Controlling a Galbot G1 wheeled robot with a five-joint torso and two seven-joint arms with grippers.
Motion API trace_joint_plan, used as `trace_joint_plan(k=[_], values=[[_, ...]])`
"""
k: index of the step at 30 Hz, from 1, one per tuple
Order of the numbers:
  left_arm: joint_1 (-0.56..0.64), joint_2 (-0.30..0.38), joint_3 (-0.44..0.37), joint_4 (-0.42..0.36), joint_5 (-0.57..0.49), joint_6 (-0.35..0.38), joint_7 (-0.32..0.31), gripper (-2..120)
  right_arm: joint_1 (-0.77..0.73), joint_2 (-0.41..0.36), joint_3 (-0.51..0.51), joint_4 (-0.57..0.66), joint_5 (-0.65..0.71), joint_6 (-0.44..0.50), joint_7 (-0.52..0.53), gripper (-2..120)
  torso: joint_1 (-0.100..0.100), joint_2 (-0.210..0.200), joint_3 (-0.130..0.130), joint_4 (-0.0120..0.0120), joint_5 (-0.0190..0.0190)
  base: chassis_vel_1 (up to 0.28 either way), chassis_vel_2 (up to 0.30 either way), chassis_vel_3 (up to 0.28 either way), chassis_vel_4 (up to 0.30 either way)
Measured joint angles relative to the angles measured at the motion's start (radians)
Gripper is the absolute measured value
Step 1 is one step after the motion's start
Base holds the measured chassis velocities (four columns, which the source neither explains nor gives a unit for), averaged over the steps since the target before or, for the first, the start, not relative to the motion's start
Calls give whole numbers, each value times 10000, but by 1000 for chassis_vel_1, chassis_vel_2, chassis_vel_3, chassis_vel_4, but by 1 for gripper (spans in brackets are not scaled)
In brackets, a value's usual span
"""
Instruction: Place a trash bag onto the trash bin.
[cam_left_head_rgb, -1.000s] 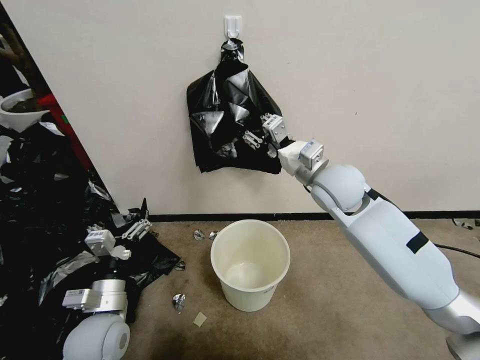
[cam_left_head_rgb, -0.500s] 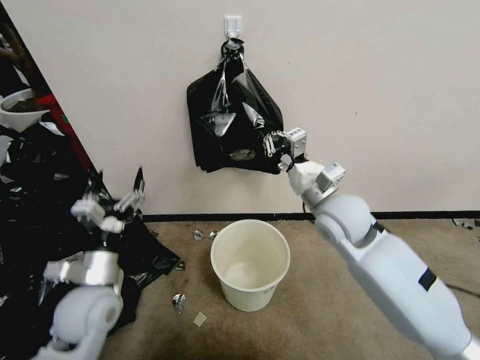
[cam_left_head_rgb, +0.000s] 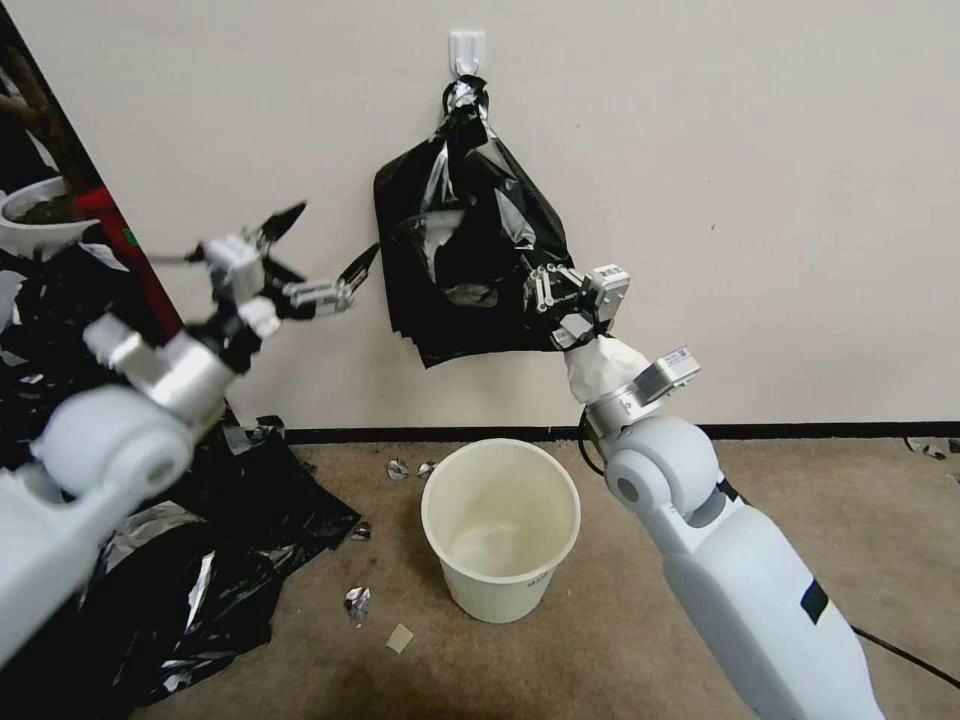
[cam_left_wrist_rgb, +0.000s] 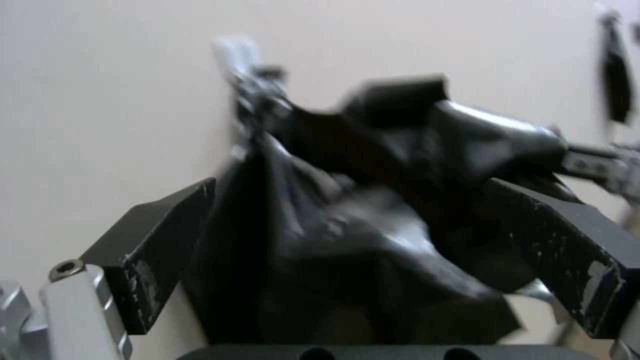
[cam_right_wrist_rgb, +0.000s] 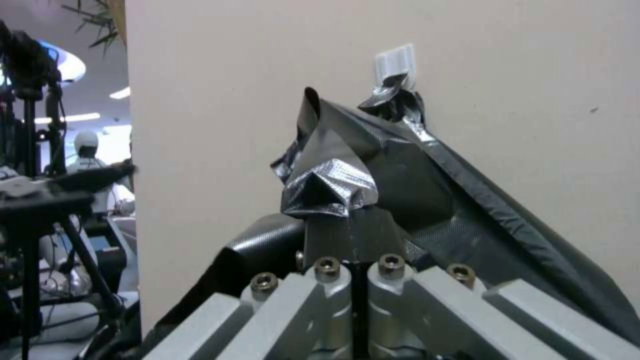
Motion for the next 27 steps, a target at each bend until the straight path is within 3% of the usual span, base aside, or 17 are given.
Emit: trace_joint_plan(k=[1,3,4,6,16,27], values=[[0,0,0,0,0,0,0,100,0,0,0,0,0,0,0,0,0,0,0,0,0,0,0,0,0],[-1200,-2,1090,431,-55,215,652,100,-21,51,-2,-66,-159,47,-79,0,0,-1,1,0,-4,0,0,0,0],[-1200,-2,1090,431,-55,215,652,100,-21,51,-2,-66,-159,47,-79,0,0,-1,1,0,-4,0,0,0,0],[-2367,-260,1877,999,34,335,1257,100,-34,108,-7,-108,-225,60,-111,0,0,0,0,0,1,0,0,0,0],[-4849,-1430,3621,3111,1176,765,3074,100,-168,371,-6,-220,-491,78,-168,0,0,-1,0,-1,-1,0,0,0,0],[-5789,-1902,4211,3935,1500,1477,4210,97,-90,467,17,-361,-589,106,-189,0,0,-1,0,-1,1,0,0,0,0]])
